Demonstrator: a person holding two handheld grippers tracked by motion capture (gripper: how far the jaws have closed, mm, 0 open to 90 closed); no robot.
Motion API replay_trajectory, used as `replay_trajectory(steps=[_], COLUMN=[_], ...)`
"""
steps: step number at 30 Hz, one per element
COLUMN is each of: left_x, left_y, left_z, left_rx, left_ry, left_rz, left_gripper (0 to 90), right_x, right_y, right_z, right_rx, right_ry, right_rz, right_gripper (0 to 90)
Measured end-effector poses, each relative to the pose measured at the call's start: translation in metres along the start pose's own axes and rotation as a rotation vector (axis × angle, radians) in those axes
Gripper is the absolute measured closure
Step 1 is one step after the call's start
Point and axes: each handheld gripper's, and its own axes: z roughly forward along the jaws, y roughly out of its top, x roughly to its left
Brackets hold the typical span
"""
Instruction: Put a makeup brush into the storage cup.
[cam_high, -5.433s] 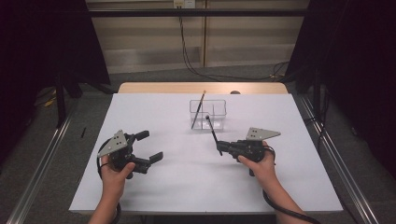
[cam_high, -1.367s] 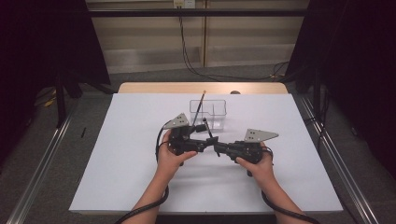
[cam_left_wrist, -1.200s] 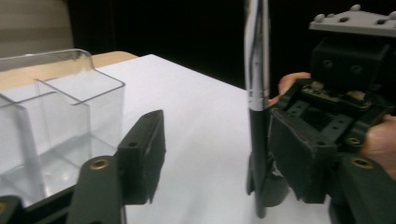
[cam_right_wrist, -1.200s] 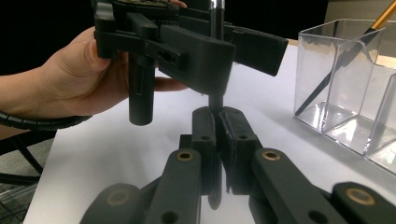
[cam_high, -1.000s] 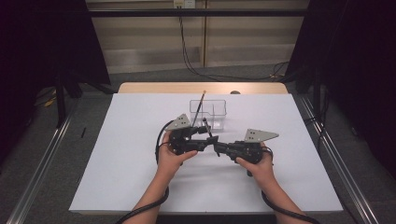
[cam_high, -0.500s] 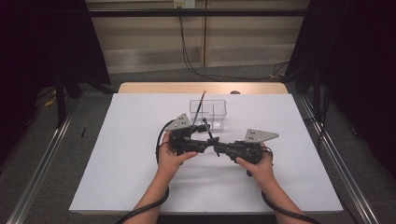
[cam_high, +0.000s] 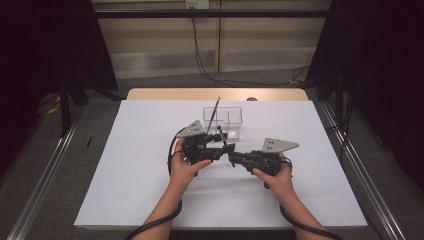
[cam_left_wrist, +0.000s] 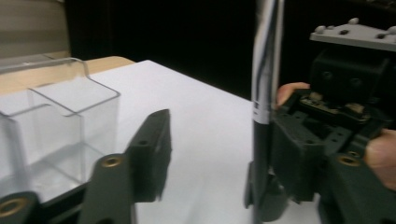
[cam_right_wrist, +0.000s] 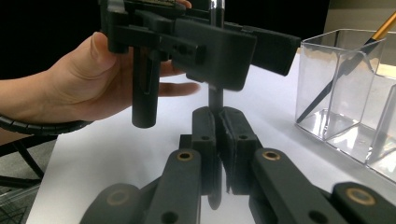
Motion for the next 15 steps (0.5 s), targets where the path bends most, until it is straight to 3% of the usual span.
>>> replay_trajectory(steps=[2,5,7,10,15], left_x=[0.0004,-0.0010,-0.0007,-0.0014,0.0006], left_y=[-0.0020,-0.0031,-0.0031,-0.0024,-0.0022], left_z=[0.0002,0.0020,0.0023,0.0028,0.0011], left_rx=[-0.018,-0.031,-0.032,-0.035,-0.076], left_ry=[-0.038,-0.059,-0.080,-0.093,-0.108], left_rz=[-0.025,-0.012,-0.039,-0.037,-0.070], left_gripper=[56.6,68.4,76.1,81.4,82.0], right_x=[-0.0002,-0.0018,-0.0021,-0.0025,-0.0024], right_y=[-0.0002,-0.0015,-0.0018,-0.0020,-0.0012], right_z=[0.0000,-0.0002,-0.0008,-0.0010,-0.0017], right_rx=[0.005,-0.003,-0.002,-0.005,-0.015], right_ry=[-0.008,-0.013,-0.017,-0.021,-0.025], right_rz=[-0.001,0.012,0.014,0.014,0.014], right_gripper=[84.7,84.7,84.7,84.7,84.7])
